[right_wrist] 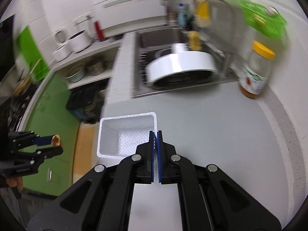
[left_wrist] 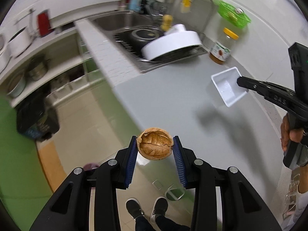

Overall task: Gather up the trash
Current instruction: 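Carry the shell and tray to the pink bin and release them inside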

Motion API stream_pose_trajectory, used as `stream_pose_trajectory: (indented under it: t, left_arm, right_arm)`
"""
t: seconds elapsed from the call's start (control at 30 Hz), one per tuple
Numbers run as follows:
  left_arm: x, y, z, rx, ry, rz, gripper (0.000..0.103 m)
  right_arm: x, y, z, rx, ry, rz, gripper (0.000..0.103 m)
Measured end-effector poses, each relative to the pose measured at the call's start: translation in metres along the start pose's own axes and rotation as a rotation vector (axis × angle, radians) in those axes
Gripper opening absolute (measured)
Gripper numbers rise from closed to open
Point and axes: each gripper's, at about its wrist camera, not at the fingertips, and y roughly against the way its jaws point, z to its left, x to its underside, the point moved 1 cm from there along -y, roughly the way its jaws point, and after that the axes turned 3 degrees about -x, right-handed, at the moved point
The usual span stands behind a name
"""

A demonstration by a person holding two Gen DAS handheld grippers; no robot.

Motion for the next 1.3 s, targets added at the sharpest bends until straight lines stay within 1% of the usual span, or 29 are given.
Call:
stream_pose_trajectory:
  t: [0.07,0.17,0.23,0.37,0.5,0.57,0.63,0.7,0.8,0.83,0.9,1.0,1.03,1.13,1.17,1.2,1.23,1.27,1.3]
  left_arm:
    - [0.015,0.015,0.018,-0.024,0.03,-0.008,0.037]
    - [0.044,0.043,0.053,-0.068,0.098,-0.026,0.037]
    - [0.061,0.058,0.075,-0.093,0.136,-0.034,0.037]
    - [0.101,0.082,0.123,-0.132,0.216,-0.041,0.037]
    - [0.134,0.093,0.165,-0.145,0.277,-0.032,0.037]
    - [0.146,0.09,0.181,-0.151,0.298,-0.027,0.037]
    - [0.157,0.08,0.197,-0.15,0.316,-0.014,0.037]
    - [0.168,0.059,0.213,-0.146,0.331,0.004,0.037]
    - [0.188,0.005,0.244,-0.14,0.35,0.026,0.037]
    - [0.197,-0.022,0.256,-0.136,0.361,0.033,0.037]
    - [0.213,-0.066,0.272,-0.129,0.377,0.042,0.037]
    - [0.24,-0.15,0.301,-0.114,0.395,0.058,0.037]
    - [0.246,-0.169,0.308,-0.114,0.397,0.06,0.037]
    - [0.265,-0.232,0.333,-0.102,0.414,0.056,0.037]
    - [0.268,-0.243,0.337,-0.107,0.413,0.056,0.043]
    - [0.274,-0.262,0.344,-0.105,0.419,0.053,0.066]
    - [0.277,-0.272,0.349,-0.104,0.426,0.05,0.085]
    - [0.283,-0.285,0.356,-0.111,0.433,0.039,0.097]
    - [0.286,-0.294,0.361,-0.111,0.437,0.041,0.097]
  right_arm:
    - [0.004,-0.001,0.031,-0.03,0.039,0.012,0.002]
    - [0.009,-0.006,0.079,-0.076,0.098,0.028,0.002]
    - [0.011,-0.013,0.117,-0.117,0.139,0.042,0.002]
    - [0.021,-0.032,0.182,-0.168,0.205,0.076,0.002]
    - [0.037,-0.059,0.243,-0.208,0.251,0.124,0.002]
    - [0.046,-0.076,0.266,-0.22,0.267,0.146,0.002]
    - [0.057,-0.104,0.284,-0.227,0.269,0.177,0.002]
    - [0.065,-0.131,0.29,-0.221,0.271,0.196,0.002]
    - [0.087,-0.187,0.29,-0.203,0.279,0.22,0.002]
    - [0.099,-0.213,0.288,-0.191,0.279,0.228,0.002]
    - [0.119,-0.25,0.282,-0.178,0.275,0.237,0.002]
    - [0.156,-0.314,0.271,-0.157,0.272,0.253,0.002]
    - [0.169,-0.336,0.266,-0.152,0.274,0.26,0.002]
    - [0.196,-0.382,0.254,-0.142,0.281,0.282,0.002]
    - [0.207,-0.401,0.25,-0.14,0.284,0.29,0.002]
    - [0.215,-0.419,0.246,-0.139,0.285,0.298,0.002]
    - [0.222,-0.436,0.244,-0.138,0.287,0.306,0.002]
    - [0.228,-0.447,0.244,-0.138,0.29,0.312,0.002]
    - [0.233,-0.461,0.244,-0.14,0.292,0.318,0.002]
